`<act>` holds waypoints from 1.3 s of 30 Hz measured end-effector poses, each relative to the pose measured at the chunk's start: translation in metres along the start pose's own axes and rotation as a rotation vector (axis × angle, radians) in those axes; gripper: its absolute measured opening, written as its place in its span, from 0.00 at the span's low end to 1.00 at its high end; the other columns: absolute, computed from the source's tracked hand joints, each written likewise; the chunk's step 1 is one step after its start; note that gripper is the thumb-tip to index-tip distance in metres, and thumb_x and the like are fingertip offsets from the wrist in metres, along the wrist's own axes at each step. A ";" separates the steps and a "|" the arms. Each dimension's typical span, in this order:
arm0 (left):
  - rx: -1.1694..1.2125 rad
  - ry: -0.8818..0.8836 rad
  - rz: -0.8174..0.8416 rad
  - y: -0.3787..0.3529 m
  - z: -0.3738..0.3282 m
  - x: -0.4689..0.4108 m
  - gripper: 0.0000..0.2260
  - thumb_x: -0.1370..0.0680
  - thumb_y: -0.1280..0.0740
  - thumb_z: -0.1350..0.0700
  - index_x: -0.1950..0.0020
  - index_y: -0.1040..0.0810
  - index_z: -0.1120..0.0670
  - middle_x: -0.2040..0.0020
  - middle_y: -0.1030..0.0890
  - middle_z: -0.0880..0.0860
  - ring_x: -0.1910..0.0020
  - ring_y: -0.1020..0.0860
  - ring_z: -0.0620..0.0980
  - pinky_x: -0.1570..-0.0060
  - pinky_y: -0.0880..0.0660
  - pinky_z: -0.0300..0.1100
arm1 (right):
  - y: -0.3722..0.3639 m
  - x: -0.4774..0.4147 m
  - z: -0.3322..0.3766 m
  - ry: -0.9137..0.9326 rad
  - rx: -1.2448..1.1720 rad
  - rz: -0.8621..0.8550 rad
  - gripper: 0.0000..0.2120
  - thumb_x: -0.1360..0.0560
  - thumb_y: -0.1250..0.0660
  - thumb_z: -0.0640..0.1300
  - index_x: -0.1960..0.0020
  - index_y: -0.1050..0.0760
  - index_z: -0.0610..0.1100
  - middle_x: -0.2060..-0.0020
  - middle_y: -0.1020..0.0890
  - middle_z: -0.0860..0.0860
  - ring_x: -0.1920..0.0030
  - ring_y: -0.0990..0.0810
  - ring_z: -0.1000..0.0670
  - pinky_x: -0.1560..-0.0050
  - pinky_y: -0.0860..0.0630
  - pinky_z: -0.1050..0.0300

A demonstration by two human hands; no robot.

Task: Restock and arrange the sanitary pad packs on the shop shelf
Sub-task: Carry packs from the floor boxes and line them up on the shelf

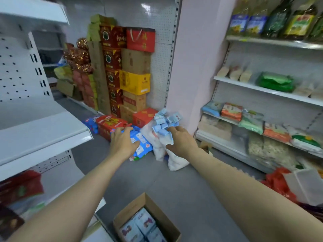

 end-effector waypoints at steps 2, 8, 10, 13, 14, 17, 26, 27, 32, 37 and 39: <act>0.011 0.031 0.007 -0.018 0.006 -0.017 0.26 0.23 0.28 0.51 0.27 0.29 0.55 0.29 0.32 0.61 0.28 0.36 0.60 0.29 0.42 0.46 | -0.018 -0.022 -0.011 0.000 -0.014 0.034 0.30 0.24 0.29 0.48 0.26 0.35 0.47 0.32 0.29 0.44 0.31 0.31 0.41 0.38 0.29 0.50; -0.011 0.168 0.019 -0.070 0.038 -0.064 0.24 0.23 0.29 0.49 0.30 0.26 0.55 0.32 0.28 0.61 0.30 0.34 0.59 0.33 0.40 0.46 | -0.079 -0.104 -0.043 0.035 -0.041 0.146 0.29 0.22 0.32 0.50 0.24 0.36 0.46 0.29 0.31 0.44 0.29 0.32 0.42 0.36 0.28 0.48; 0.000 0.236 0.029 -0.091 0.050 -0.076 0.23 0.23 0.30 0.48 0.31 0.26 0.55 0.33 0.28 0.61 0.31 0.32 0.60 0.33 0.39 0.46 | -0.104 -0.131 -0.053 0.055 -0.033 0.200 0.28 0.21 0.33 0.50 0.24 0.37 0.46 0.29 0.31 0.44 0.29 0.32 0.41 0.35 0.29 0.47; -0.032 0.331 0.059 -0.126 0.070 -0.090 0.24 0.22 0.30 0.49 0.28 0.28 0.55 0.31 0.30 0.61 0.30 0.33 0.60 0.31 0.40 0.45 | -0.150 -0.167 -0.064 0.100 -0.021 0.292 0.30 0.21 0.33 0.53 0.23 0.38 0.46 0.28 0.32 0.43 0.29 0.32 0.40 0.32 0.30 0.47; -0.049 0.364 0.073 -0.140 0.080 -0.093 0.24 0.22 0.31 0.49 0.28 0.28 0.56 0.31 0.30 0.62 0.30 0.33 0.60 0.31 0.40 0.46 | -0.167 -0.176 -0.067 0.116 -0.023 0.322 0.30 0.22 0.33 0.53 0.24 0.37 0.45 0.28 0.32 0.42 0.29 0.31 0.40 0.32 0.30 0.47; -0.051 0.444 0.117 -0.186 0.111 -0.091 0.25 0.22 0.33 0.46 0.30 0.26 0.59 0.33 0.27 0.64 0.31 0.31 0.61 0.30 0.37 0.50 | -0.227 -0.194 -0.080 0.137 -0.027 0.418 0.30 0.21 0.33 0.53 0.24 0.36 0.44 0.29 0.31 0.41 0.29 0.31 0.40 0.32 0.31 0.47; -0.030 0.763 0.389 -0.370 0.243 -0.004 0.23 0.19 0.37 0.43 0.28 0.31 0.54 0.30 0.33 0.58 0.30 0.36 0.61 0.35 0.31 0.54 | -0.464 -0.145 -0.120 0.124 -0.010 0.810 0.26 0.18 0.36 0.50 0.24 0.38 0.42 0.29 0.31 0.41 0.30 0.31 0.40 0.33 0.31 0.49; -0.014 0.791 0.418 -0.393 0.257 0.010 0.23 0.19 0.37 0.44 0.28 0.32 0.53 0.29 0.34 0.58 0.30 0.37 0.61 0.35 0.30 0.53 | -0.491 -0.133 -0.125 0.105 -0.009 0.842 0.26 0.18 0.37 0.50 0.24 0.37 0.42 0.29 0.31 0.42 0.30 0.31 0.41 0.33 0.30 0.49; 0.095 0.927 0.527 -0.509 0.328 0.083 0.23 0.21 0.37 0.40 0.33 0.28 0.53 0.34 0.28 0.56 0.36 0.28 0.57 0.39 0.27 0.51 | -0.631 -0.070 -0.146 -0.017 -0.107 0.992 0.21 0.19 0.39 0.52 0.29 0.32 0.45 0.36 0.26 0.46 0.33 0.27 0.43 0.38 0.29 0.51; 0.200 1.125 0.507 -0.604 0.388 0.148 0.15 0.20 0.34 0.45 0.39 0.28 0.53 0.49 0.23 0.53 0.46 0.24 0.53 0.45 0.26 0.47 | -0.754 -0.021 -0.170 -0.205 -0.287 1.099 0.19 0.19 0.36 0.50 0.32 0.29 0.43 0.40 0.21 0.47 0.40 0.21 0.45 0.41 0.25 0.54; 0.280 1.231 0.479 -0.636 0.405 0.167 0.08 0.19 0.34 0.51 0.45 0.27 0.54 0.62 0.24 0.46 0.62 0.24 0.44 0.58 0.27 0.39 | -0.793 -0.012 -0.180 -0.298 -0.359 1.104 0.16 0.19 0.34 0.50 0.37 0.26 0.42 0.44 0.19 0.48 0.44 0.19 0.47 0.44 0.23 0.56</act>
Point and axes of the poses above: each hand's wrist, its own x-axis away from the middle knuckle, its own y-axis out of the back of the hand, z = x × y, the point moved 10 cm from there along -x, towards the middle knuckle
